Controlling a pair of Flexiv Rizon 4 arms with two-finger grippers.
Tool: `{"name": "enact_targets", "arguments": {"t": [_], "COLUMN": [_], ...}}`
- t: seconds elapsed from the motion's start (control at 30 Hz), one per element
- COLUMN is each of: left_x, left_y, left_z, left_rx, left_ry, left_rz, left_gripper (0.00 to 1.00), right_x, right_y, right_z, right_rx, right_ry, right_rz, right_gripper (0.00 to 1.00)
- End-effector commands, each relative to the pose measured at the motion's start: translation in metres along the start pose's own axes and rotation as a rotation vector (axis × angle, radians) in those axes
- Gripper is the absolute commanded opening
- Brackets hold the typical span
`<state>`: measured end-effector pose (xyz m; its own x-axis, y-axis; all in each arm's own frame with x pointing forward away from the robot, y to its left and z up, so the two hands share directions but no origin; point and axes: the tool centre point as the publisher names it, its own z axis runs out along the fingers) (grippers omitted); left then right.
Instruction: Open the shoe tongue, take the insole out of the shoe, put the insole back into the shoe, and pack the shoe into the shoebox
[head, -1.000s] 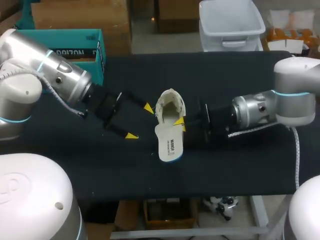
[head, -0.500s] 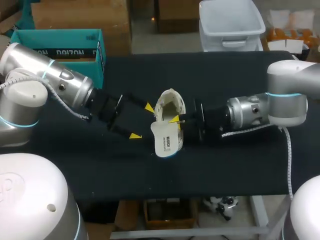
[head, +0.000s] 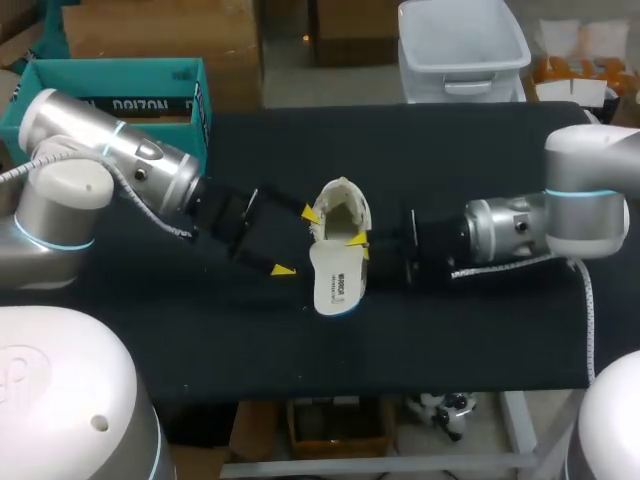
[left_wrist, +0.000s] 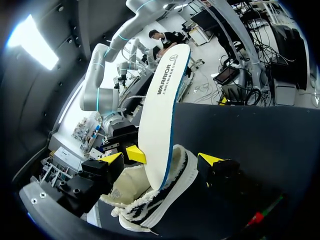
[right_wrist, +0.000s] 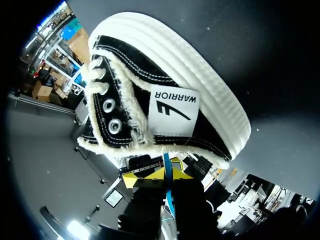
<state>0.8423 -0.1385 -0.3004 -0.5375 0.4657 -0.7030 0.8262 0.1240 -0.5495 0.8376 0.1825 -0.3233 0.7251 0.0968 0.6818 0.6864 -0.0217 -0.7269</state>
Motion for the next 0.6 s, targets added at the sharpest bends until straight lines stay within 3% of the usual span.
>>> {"name": "enact_targets", "arguments": {"t": [0.03, 0.17, 0.2, 0.23, 0.27, 0.33, 0.4, 0.6], "left_x": [-0.001, -0.001, -0.001, -0.001, -0.001, -0.001, -0.001, -0.003], "left_y": [0.005, 0.006, 0.006, 0.006, 0.006, 0.007, 0.009, 0.013], "left_z": [0.007, 0.010, 0.012, 0.012, 0.012, 0.014, 0.016, 0.023], "left_rx": [0.005, 0.001, -0.003, -0.002, -0.002, -0.005, -0.014, -0.019], "left_ry": [-0.002, -0.003, -0.002, -0.005, -0.005, -0.010, -0.019, -0.027], "left_rz": [0.001, -0.001, 0.000, 0.000, 0.000, 0.000, 0.003, 0.004], "left_gripper": [1.00, 1.00, 0.98, 0.90, 0.90, 0.64, 0.49, 0.47], "right_x": [-0.003, -0.004, -0.004, -0.004, -0.004, -0.005, -0.005, -0.002], "right_y": [0.000, 0.000, 0.000, 0.001, 0.001, 0.005, 0.010, 0.017], "right_z": [-0.003, -0.008, -0.009, -0.009, -0.009, -0.011, -0.013, -0.019], "right_rx": [-0.006, -0.018, -0.019, -0.018, -0.018, -0.014, -0.013, 0.002], "right_ry": [0.012, 0.026, 0.028, 0.031, 0.031, 0.039, 0.046, 0.070], "right_rz": [0.003, 0.003, 0.003, 0.003, 0.003, 0.003, 0.005, -0.009], "right_gripper": [0.00, 0.00, 0.00, 0.00, 0.00, 0.00, 0.00, 0.00]}}
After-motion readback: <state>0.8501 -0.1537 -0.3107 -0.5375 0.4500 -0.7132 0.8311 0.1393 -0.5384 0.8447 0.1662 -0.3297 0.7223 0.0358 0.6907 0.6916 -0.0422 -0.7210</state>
